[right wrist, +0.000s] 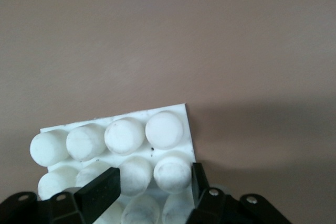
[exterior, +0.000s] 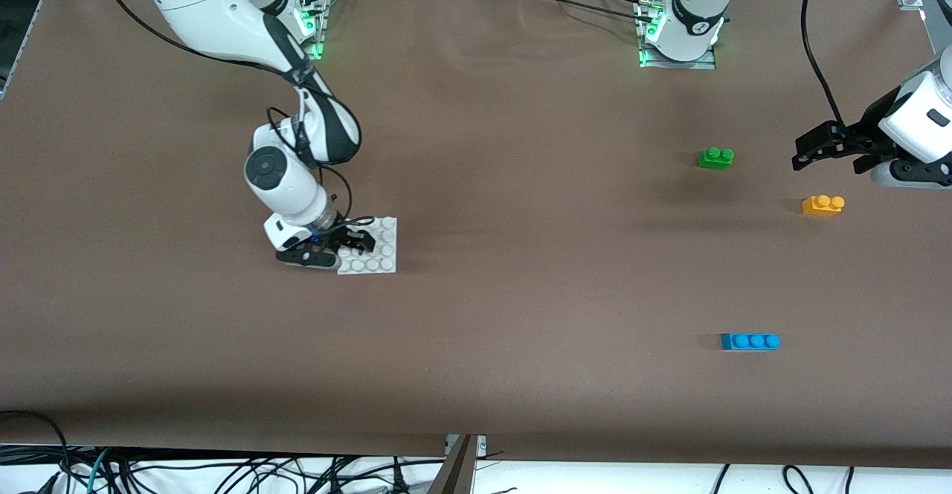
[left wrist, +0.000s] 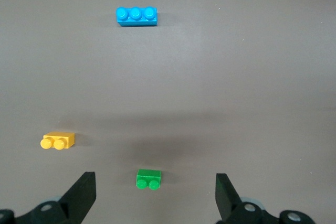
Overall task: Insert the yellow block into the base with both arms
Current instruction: 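Slide the white base plate toward the table middle with the right gripper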
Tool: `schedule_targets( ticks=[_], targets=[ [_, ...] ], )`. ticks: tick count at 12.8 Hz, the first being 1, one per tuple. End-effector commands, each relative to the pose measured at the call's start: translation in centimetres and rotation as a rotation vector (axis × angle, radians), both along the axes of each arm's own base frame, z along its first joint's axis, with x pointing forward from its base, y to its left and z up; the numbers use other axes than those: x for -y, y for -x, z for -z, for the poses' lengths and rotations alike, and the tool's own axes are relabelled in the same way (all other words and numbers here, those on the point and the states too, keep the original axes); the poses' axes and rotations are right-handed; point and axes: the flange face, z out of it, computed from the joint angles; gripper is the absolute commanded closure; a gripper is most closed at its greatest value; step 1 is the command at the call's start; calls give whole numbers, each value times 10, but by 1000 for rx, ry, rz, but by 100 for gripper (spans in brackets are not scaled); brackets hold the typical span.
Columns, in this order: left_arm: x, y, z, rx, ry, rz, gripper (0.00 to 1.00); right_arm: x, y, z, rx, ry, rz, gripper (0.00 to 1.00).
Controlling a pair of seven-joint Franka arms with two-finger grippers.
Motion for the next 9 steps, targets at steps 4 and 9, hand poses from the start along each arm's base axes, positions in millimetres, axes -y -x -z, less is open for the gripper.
schedule_targets(
  ticks=[4, 9],
  targets=[
    [-1, -2, -5, -5, -20, -4, 0, -98, 29, 24, -16, -31, 56, 38],
    [0, -2, -5, -5, -20, -3, 0, -179, 48, 31, 20, -45, 121, 38]
  ],
)
